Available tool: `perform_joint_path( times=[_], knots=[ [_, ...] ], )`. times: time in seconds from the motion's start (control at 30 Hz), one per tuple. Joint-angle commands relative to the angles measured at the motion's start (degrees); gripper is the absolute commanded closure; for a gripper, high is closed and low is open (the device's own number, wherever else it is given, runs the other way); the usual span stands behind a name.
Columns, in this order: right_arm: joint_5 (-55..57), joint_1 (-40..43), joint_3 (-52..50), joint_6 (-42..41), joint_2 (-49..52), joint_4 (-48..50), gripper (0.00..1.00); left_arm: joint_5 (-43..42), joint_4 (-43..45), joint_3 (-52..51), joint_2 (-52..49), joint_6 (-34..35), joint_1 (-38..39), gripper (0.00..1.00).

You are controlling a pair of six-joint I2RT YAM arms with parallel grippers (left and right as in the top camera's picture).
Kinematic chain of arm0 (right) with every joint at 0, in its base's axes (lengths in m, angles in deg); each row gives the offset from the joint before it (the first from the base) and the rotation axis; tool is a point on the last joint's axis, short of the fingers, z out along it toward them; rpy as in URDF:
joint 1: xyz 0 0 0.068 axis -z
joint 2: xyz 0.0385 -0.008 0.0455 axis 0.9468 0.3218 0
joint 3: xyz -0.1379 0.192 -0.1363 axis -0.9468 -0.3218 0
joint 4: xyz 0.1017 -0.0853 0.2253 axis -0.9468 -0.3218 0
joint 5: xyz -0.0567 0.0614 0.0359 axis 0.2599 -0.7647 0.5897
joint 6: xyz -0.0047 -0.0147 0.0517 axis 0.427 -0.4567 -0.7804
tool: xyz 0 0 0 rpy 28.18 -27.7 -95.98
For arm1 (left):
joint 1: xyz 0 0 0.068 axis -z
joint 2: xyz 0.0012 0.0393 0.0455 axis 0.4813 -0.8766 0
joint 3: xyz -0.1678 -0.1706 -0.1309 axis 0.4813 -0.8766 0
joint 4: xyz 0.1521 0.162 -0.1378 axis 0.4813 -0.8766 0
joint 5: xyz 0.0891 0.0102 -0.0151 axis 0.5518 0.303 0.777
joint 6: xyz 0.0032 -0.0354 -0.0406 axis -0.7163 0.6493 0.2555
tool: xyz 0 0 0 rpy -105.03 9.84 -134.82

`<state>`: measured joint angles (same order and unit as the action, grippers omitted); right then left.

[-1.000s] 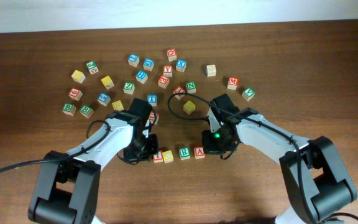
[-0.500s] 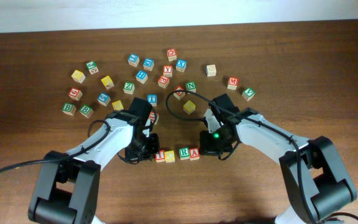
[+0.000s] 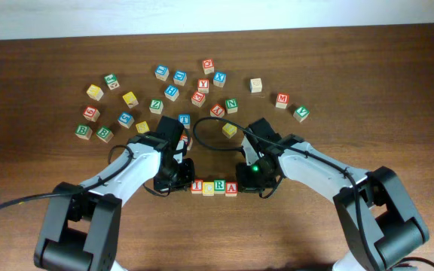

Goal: Spell out ICRA

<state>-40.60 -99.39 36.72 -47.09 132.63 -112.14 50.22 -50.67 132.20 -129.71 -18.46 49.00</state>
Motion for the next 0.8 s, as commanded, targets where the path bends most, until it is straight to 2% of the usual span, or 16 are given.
perform_joint_path(
  times=[0.0, 0.23, 0.4, 0.5, 0.6, 0.77],
  knots=[
    [-1.1, -1.1, -0.3, -0.4, 0.8, 0.2, 0.96, -2.7, 1.2, -0.5, -0.1, -0.1, 0.4, 1.00],
    [1.2, -1.0, -0.3, -0.4, 0.8, 0.9, 0.96, -2.1, 0.0, -0.5, -0.1, -0.1, 0.4, 1.00],
    [2.7, -1.0, -0.2, 0.1, 0.8, 0.2, 0.96, 7.7, -6.3, 2.0, 0.0, -0.1, -1.7, 1.00],
    [4.6, -0.9, 0.1, 0.0, 0.8, -0.7, 0.96, 10.8, -11.0, 5.8, 0.8, -0.1, -3.3, 1.00],
    [7.1, 0.5, 3.2, 1.0, 0.7, -6.6, 0.96, 10.7, -15.2, 8.4, 5.3, -0.6, -3.3, 1.00],
    [7.4, 4.8, 16.7, 6.2, -0.7, -21.9, 0.96, 10.8, -15.7, 8.6, 19.8, -1.4, -3.3, 1.00]
  ],
)
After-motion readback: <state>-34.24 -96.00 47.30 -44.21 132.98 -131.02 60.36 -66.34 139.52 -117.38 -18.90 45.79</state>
